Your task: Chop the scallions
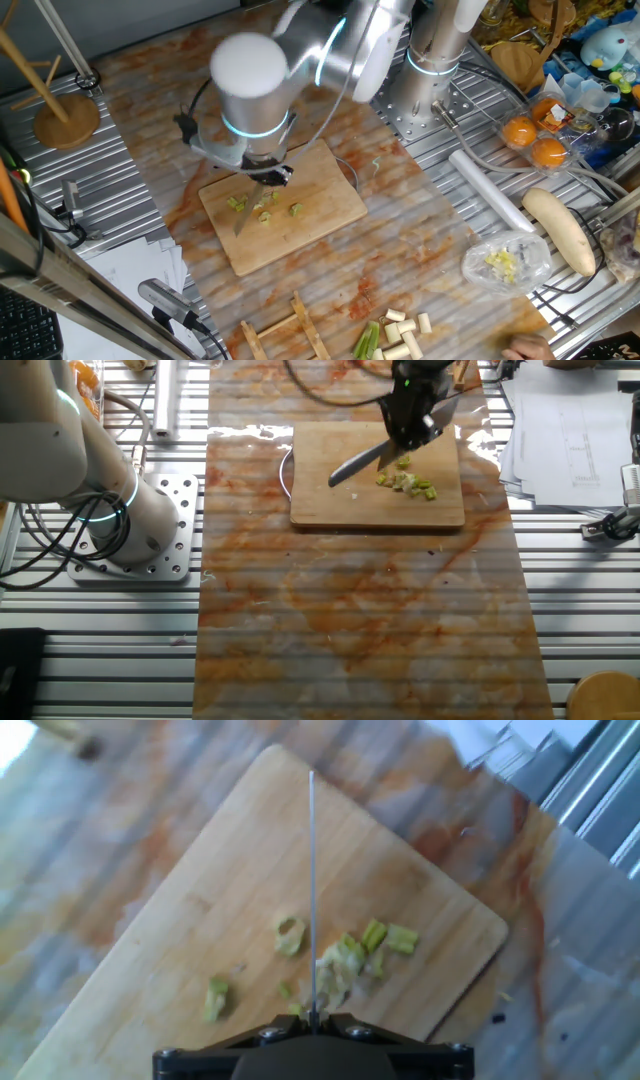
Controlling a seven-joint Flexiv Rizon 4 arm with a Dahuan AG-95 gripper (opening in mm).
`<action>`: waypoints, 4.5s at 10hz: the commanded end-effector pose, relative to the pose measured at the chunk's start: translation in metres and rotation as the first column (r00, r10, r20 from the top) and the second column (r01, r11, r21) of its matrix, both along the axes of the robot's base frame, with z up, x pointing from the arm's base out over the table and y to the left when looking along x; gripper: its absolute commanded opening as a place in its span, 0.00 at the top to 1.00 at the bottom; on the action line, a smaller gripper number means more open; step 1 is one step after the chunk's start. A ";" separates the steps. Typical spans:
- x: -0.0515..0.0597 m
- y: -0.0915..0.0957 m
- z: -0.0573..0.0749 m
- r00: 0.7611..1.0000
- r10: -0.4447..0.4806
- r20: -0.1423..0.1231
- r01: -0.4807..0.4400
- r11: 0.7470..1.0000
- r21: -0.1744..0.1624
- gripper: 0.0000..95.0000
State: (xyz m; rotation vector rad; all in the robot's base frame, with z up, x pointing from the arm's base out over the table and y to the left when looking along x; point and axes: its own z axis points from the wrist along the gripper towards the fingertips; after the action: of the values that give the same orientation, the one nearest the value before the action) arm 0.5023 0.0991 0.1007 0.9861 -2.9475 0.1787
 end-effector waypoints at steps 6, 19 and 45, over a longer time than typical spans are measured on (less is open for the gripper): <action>0.009 -0.011 -0.060 0.999 -0.039 0.035 0.040 0.999 -0.019 1.00; -0.003 -0.005 -0.014 0.997 -0.075 0.025 0.073 0.996 0.051 1.00; 0.027 -0.004 -0.065 0.984 -0.171 -0.041 0.175 0.976 0.132 1.00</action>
State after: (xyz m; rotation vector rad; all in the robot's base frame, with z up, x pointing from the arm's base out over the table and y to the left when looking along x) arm 0.5257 0.0965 0.0395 0.7739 -3.1079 0.0080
